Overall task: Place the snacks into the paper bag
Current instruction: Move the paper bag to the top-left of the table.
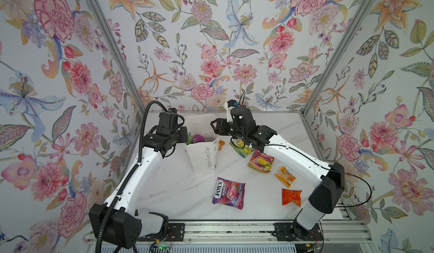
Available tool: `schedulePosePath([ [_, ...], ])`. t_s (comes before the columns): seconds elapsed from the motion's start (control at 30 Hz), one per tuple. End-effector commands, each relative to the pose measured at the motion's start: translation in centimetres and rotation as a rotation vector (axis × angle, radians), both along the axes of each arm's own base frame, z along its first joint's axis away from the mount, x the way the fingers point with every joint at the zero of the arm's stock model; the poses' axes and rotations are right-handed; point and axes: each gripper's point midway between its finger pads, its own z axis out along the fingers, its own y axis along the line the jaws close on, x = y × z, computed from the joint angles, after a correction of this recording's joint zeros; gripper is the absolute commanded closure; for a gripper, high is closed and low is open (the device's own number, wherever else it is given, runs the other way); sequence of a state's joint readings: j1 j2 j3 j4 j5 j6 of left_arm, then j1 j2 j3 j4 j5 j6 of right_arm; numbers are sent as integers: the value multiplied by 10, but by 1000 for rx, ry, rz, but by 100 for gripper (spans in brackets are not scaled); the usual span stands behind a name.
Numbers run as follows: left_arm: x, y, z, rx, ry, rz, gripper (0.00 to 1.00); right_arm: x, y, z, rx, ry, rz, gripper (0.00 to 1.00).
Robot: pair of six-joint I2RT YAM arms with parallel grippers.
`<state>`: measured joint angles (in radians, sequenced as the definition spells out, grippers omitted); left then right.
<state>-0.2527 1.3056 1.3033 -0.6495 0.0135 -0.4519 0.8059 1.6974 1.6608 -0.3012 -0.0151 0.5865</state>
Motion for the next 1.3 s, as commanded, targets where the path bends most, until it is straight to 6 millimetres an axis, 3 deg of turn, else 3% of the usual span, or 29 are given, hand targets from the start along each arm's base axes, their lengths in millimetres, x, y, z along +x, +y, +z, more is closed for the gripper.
schedulePosePath([
  [0.0,10,22,29,51,-103,40,100,-29,-2,55,56,-111,153,30],
  [0.17,9,31,40,42,-166,62,100,-44,-38,71,10,-214,131,21],
  [0.27,2,37,49,34,-216,77,100,-42,-72,57,-46,-223,48,19],
  [0.4,-5,44,58,32,-273,99,100,-32,-118,4,-107,-99,-68,19],
  [0.6,-9,41,55,17,-302,76,100,-58,-142,-98,-180,160,-122,20],
  [0.67,-9,42,54,21,-305,80,100,-72,-141,-121,-207,202,-100,22],
  [0.83,-16,43,54,8,-303,88,100,-132,-103,-166,-397,173,152,23],
  [1.03,-25,50,44,20,-323,120,100,-195,-75,-213,-652,71,423,17],
  [1.13,-23,47,44,5,-342,100,100,-218,-65,-236,-771,17,526,12],
  [1.27,-23,47,49,-4,-363,98,100,-232,-55,-256,-853,-6,603,11],
])
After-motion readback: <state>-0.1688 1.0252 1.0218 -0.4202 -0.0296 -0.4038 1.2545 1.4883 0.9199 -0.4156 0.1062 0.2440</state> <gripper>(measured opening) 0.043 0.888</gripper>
